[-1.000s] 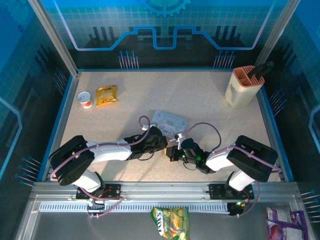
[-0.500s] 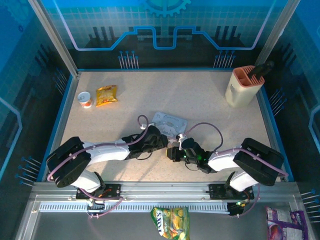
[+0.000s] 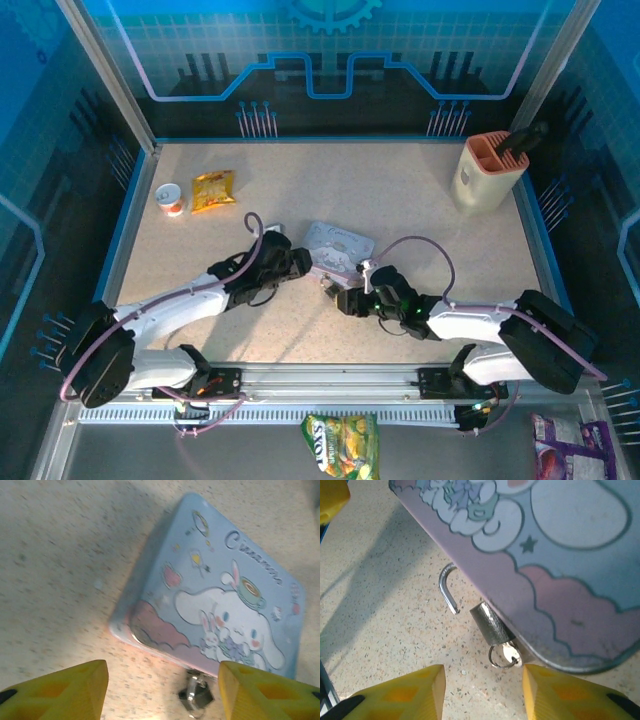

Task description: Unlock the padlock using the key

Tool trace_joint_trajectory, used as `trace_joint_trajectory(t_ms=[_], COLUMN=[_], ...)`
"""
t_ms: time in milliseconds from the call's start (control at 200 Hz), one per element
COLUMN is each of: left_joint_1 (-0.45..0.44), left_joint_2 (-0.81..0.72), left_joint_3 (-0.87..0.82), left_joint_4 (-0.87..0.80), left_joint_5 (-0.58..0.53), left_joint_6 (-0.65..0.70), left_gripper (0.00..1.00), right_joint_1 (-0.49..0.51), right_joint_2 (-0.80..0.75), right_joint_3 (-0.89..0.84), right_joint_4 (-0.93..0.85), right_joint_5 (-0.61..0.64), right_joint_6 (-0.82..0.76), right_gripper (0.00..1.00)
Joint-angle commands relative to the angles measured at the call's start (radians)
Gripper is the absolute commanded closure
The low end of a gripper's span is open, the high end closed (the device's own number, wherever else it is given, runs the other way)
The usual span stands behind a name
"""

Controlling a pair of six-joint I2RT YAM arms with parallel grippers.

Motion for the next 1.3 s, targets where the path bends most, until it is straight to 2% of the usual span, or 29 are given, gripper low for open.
trace_joint_trajectory(t_ms=[0, 150, 295, 420, 640, 770, 1031, 1296], left_joint_1=[0.04, 0.065, 0.071, 0.073, 0.072, 0.072, 0.073, 0.072], left_joint_2=[0.054, 0.203, 0.286, 0.345, 0.38, 0.381, 0.35, 0.339], left_joint_3=[0.119, 0.225, 0.255, 0.271, 0.246, 0.21, 0.162, 0.132], left_joint_4=[-0.131, -0.165, -0.106, -0.078, -0.041, -0.004, 0.041, 0.06], left_joint_5=[-0.015, -0.017, 0.015, 0.05, 0.054, 0.046, 0.042, 0.049], left_joint_6=[0.185, 0.263, 0.27, 0.255, 0.201, 0.169, 0.131, 0.114], left_gripper=[0.38, 0.37, 0.37, 0.38, 0.39, 0.39, 0.4, 0.41], right_joint_1=[-0.031, -0.112, -0.206, -0.254, -0.242, -0.205, -0.157, -0.153], right_joint_2=[-0.017, 0.015, 0.106, 0.172, 0.147, 0.144, 0.224, 0.329], right_joint_3=[0.053, 0.1, 0.174, 0.239, 0.18, 0.127, 0.137, 0.2], right_joint_4=[-0.084, -0.104, -0.117, -0.151, -0.128, -0.022, 0.029, 0.056], right_joint_5=[-0.03, -0.096, -0.207, -0.307, -0.259, -0.231, -0.176, -0.205], right_joint_6=[-0.064, -0.105, -0.152, -0.118, -0.04, 0.005, 0.024, 0.025], right_gripper=[0.52, 0.48, 0.47, 0.44, 0.45, 0.48, 0.54, 0.62])
